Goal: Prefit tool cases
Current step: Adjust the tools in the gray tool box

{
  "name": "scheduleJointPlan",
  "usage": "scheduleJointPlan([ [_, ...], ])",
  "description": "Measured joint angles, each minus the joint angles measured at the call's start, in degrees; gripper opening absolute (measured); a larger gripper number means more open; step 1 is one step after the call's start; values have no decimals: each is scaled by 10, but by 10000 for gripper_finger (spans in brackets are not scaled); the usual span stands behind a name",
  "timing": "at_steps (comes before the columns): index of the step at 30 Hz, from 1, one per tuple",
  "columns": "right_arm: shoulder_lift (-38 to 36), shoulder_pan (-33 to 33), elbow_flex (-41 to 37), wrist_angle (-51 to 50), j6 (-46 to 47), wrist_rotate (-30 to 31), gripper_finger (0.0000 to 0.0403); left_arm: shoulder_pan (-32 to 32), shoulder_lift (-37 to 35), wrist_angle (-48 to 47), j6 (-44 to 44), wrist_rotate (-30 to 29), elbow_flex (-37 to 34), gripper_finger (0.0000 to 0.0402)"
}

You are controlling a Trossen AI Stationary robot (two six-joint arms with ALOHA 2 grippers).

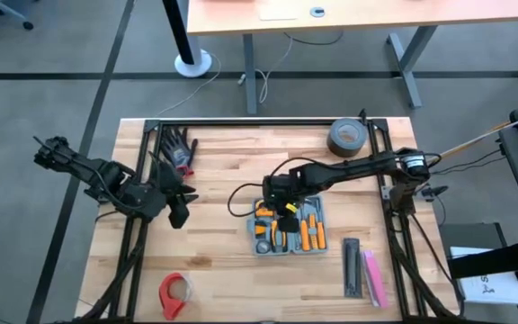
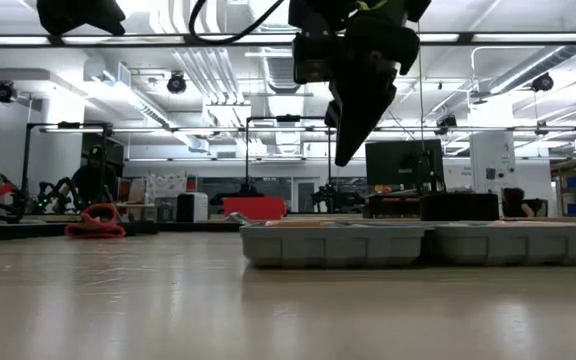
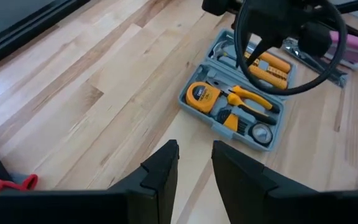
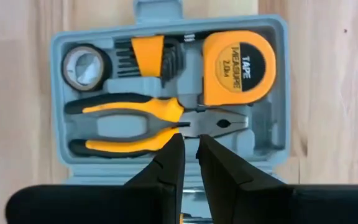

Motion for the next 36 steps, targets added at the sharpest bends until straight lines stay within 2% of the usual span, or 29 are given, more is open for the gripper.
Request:
scheduleJointPlan([
  [21,6,-4,1,-35,7,-2,33,0,0,0,-9,-3,0,105],
  [30,28,0,1,-18,4,-21,34,0,0,-1,-9,-3,0,105],
  [36,42,0,-9,48,-18,-13,32,0,0,0,-9,-3,0,105],
])
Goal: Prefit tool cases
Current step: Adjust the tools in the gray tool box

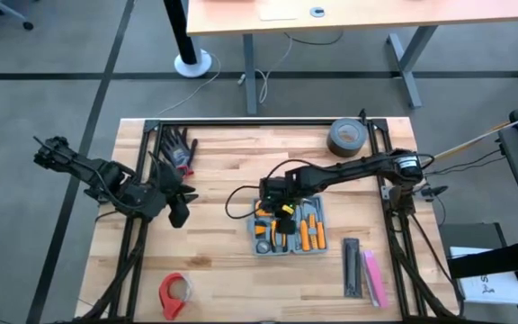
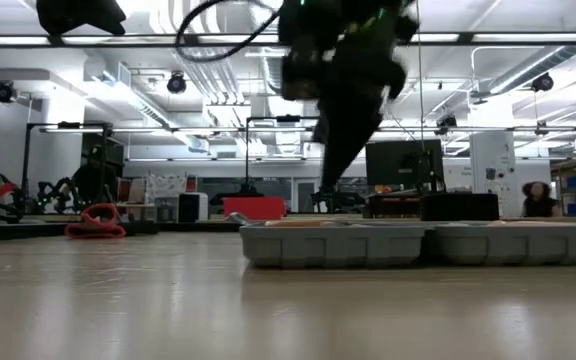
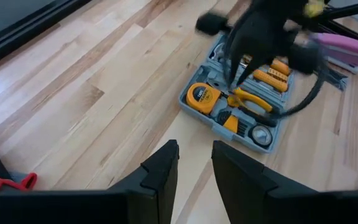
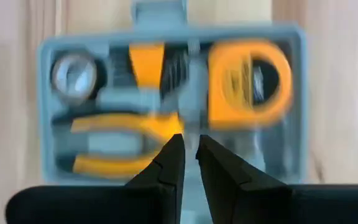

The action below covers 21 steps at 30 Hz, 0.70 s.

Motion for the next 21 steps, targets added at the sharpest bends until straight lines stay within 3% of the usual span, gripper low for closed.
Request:
scheduleJointPlan([
  [4,73,-4,-24,59,-17,-30,32,0,-1,0,-1,2,0,105],
  [8,96,-9,-11,47,-14,-57,32,-1,-3,-2,-4,9,1,105],
  [21,-15,-6,47,-60,-8,-27,32,-1,-3,-1,-3,10,3,105],
])
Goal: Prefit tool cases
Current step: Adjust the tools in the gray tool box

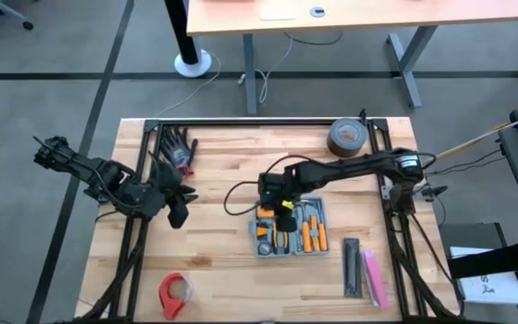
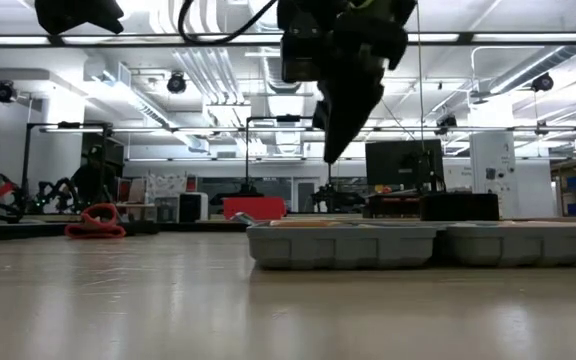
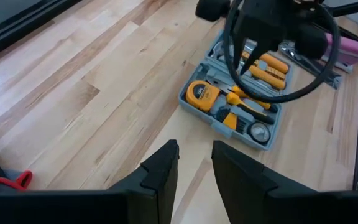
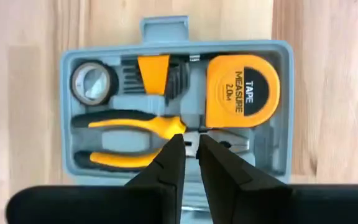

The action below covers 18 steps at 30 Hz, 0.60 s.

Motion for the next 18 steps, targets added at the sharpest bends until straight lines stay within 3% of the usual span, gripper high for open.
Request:
scheduleJointPlan([
  [7,-20,0,52,-88,1,0,32,0,0,0,0,0,0,105],
  [18,5,10,62,-92,-4,0,32,0,0,0,-1,0,0,105],
])
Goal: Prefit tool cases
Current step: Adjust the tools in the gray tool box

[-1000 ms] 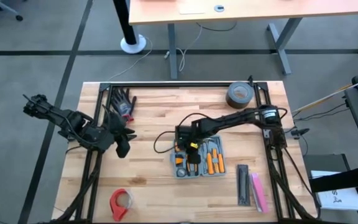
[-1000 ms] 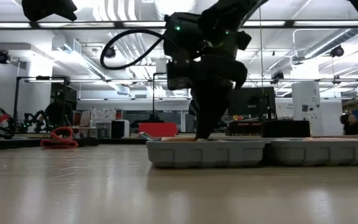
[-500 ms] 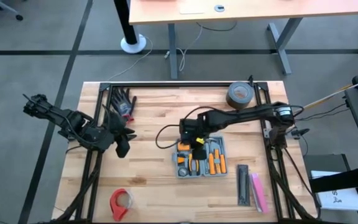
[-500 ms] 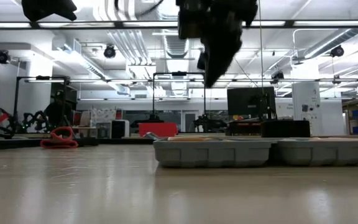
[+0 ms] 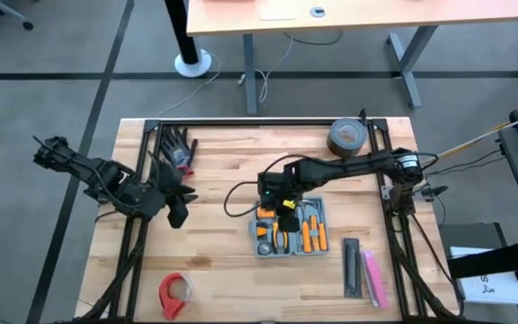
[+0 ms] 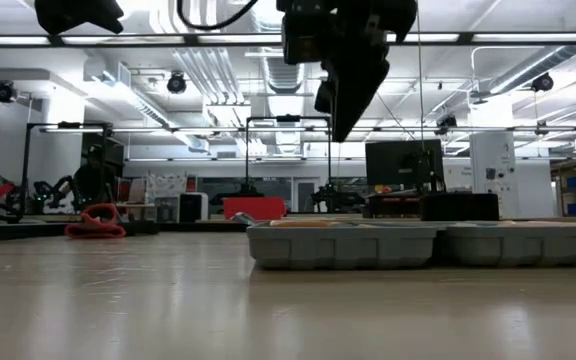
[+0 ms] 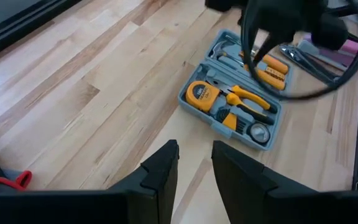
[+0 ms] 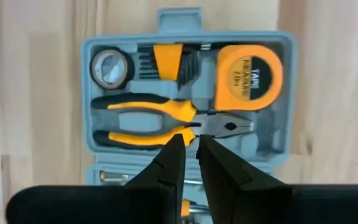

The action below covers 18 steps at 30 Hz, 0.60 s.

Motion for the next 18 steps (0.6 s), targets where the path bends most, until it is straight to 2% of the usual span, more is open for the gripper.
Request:
scheduleJointPlan([
  [18,12,3,13,-29,-15,10,32,0,0,0,0,0,0,105],
])
